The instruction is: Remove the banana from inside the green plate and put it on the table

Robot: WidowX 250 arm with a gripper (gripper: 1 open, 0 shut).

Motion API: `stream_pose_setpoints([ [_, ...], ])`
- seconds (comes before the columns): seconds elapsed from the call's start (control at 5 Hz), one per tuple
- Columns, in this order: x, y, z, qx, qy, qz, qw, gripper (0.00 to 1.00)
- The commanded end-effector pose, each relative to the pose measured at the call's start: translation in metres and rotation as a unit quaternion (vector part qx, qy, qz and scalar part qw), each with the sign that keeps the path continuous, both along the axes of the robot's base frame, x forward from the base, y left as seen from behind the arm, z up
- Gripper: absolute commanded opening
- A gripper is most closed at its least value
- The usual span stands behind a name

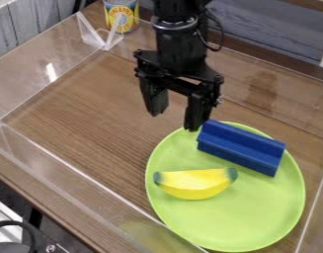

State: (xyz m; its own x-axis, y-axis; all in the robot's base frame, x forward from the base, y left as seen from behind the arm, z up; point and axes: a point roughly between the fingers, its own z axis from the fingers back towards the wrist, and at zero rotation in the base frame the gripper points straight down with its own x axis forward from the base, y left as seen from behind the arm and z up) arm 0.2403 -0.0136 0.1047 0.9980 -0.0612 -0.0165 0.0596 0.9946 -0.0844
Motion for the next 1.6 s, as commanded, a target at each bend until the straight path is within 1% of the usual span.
stream_pose_setpoints([
  [0.0, 0.008, -0.002, 0.018, 0.003, -0.039, -0.008, 0.9992, 1.0],
  [0.6, 0.009, -0.002, 0.019, 0.006, -0.046, -0.012, 0.9989, 1.0],
  [1.0, 0.008, -0.003, 0.018, 0.007, -0.047, -0.016, 0.9987, 1.0],
  [1.4, 0.003, -0.008, 0.007, 0.006, -0.034, -0.027, 0.999, 1.0],
])
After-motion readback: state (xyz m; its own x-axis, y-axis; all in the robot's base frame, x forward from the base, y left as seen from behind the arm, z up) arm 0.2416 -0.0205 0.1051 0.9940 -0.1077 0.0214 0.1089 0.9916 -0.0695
